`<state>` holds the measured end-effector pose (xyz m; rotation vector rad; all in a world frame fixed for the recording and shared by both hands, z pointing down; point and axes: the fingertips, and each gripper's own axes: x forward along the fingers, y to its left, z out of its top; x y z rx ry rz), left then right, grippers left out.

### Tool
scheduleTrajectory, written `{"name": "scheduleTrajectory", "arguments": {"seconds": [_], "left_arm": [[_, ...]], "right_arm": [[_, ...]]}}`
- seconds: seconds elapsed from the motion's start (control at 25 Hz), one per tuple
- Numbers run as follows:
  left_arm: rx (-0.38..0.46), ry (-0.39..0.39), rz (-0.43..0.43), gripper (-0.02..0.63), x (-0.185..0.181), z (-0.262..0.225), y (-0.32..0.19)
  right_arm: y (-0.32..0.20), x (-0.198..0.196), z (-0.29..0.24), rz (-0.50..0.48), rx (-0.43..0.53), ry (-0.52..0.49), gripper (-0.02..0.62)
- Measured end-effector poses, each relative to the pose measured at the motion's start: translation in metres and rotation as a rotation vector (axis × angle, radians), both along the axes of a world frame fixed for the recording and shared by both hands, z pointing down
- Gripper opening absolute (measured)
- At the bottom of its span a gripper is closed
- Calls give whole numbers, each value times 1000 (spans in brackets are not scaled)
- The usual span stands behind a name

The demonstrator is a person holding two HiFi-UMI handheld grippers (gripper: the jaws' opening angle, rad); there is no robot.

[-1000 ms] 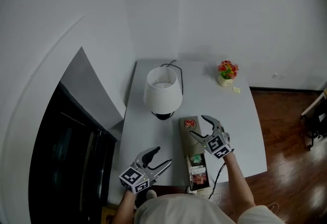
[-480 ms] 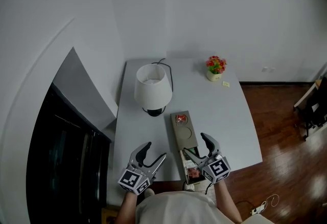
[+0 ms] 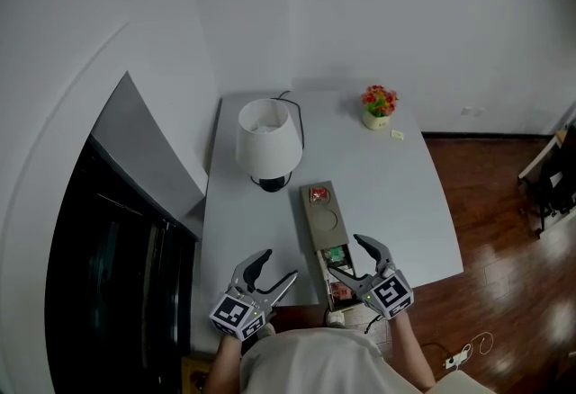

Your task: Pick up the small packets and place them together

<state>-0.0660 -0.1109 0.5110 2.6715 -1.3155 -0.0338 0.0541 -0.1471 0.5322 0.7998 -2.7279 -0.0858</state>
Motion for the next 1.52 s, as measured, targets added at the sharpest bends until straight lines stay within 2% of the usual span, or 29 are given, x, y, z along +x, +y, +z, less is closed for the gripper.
{"name": "scheduleTrajectory", "arguments": {"seconds": [0.16, 0.32, 0.36, 0.4, 0.52, 0.6, 0.88, 1.12, 1.16, 1.2, 1.28, 1.4, 1.44, 1.48, 1.52], "left_arm": [[-16, 0, 18, 299, 6, 4, 6], [-25, 7, 22, 299, 10, 6, 11], [-26, 6, 23, 299, 11, 7, 12], [-28, 5, 25, 299, 12, 7, 13], [-27, 3, 27, 299, 14, 7, 15], [-27, 2, 26, 299, 15, 7, 18], [-33, -3, 4, 299, 10, 7, 26], [-37, 2, -35, 299, 0, 8, 31], [-36, 7, -44, 299, -2, 7, 31], [-35, 16, -53, 299, -5, 6, 32], [-33, 33, -66, 299, -9, 4, 32], [-31, 38, -75, 299, -13, 3, 30], [-31, 38, -75, 299, -13, 3, 30], [-33, 38, -74, 299, -13, 4, 30], [-35, 39, -72, 299, -13, 4, 30]], "right_arm": [[17, 14, 51, -124, -104, 198, 380], [37, 37, 118, -237, -198, 461, 379], [41, 42, 134, -264, -208, 530, 357], [45, 46, 149, -291, -218, 594, 307], [57, 54, 191, -378, -269, 759, 305], [66, 55, 210, -434, -297, 833, 305], [77, 54, 250, -574, -315, 1032, 305], [73, 56, 267, -576, -306, 1112, 305], [71, 56, 269, -566, -287, 1122, 278], [69, 56, 270, -556, -268, 1130, 216], [67, 55, 269, -541, -242, 1134, 210], [65, 53, 264, -530, -212, 1119, 152], [64, 53, 261, -527, -199, 1113, 99], [63, 53, 258, -524, -189, 1107, 9], [62, 54, 256, -521, -185, 1103, 9]]}}
